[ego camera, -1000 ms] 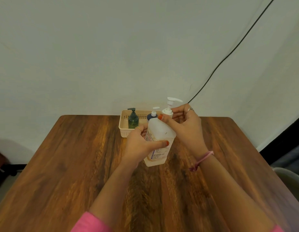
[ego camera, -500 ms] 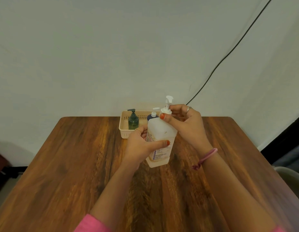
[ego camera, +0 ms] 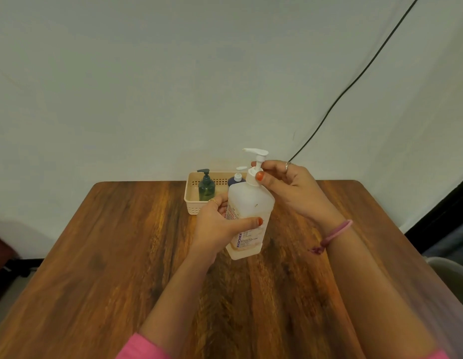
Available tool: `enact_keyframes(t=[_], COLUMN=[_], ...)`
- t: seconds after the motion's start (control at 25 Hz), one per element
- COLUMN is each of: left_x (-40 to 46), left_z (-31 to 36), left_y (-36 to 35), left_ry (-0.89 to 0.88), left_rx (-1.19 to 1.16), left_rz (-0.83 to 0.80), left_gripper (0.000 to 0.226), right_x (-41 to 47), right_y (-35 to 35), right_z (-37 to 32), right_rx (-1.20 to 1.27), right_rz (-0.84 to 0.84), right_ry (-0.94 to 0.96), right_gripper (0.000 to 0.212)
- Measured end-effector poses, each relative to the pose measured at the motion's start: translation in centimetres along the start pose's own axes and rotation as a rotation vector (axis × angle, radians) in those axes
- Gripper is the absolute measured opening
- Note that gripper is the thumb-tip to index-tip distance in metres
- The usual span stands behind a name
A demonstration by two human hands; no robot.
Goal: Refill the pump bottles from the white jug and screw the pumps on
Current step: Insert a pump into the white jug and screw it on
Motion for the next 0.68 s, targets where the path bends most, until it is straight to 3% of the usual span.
enact_keyframes(t=[0.16,0.28,0.36,0.44,0.56,0.68], left_x=[-0.1,-0.1,-0.1,-0.2,-0.4,-0.5], left_z=[-0.1,-0.2,-0.3,-0.2,-0.1,0.0], left_y=[-0.1,-0.1,0.1,0.0,-0.1,0.0], left_ry=[0.000,0.007,0.000,-0.009,-0.027,-0.027], left_rx=[0.006,0.006,0.000,-0.003,0.019,0.009], left_rz=[0.007,0.000,-0.006,0.003,0.018,0.015], left_gripper=[0.073,0.071,0.073,0.074,0.068,0.068], right_x=[-0.3,-0.3,-0.2,-0.3,-0.6,-0.5], right_y=[-0.7,-0.2,-0.2,-0.7,-1.5,-1.3], right_z=[0.7,0.6,0.4,0.7,1.3,1.5], right_rx=[-0.048,-0.049,-0.064,-0.088,-0.084,-0.019], right_rz=[0.227,0.081,-0.043,0.057,0.301,0.160], right_ry=[0.006,-0.016,-0.013,0.013,-0.039,-0.086], right_gripper=[0.029,0.044,0.043,0.036,0.049,0.065])
Point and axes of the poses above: each hand's wrist, its own x-axis towards the middle knuckle, its own y-axis out of the back of the hand, z = x × y, the point moved 4 cm from there along x, towards the middle knuckle, and after that the axes turned 4 degrees about x, right-handed, at the moved point
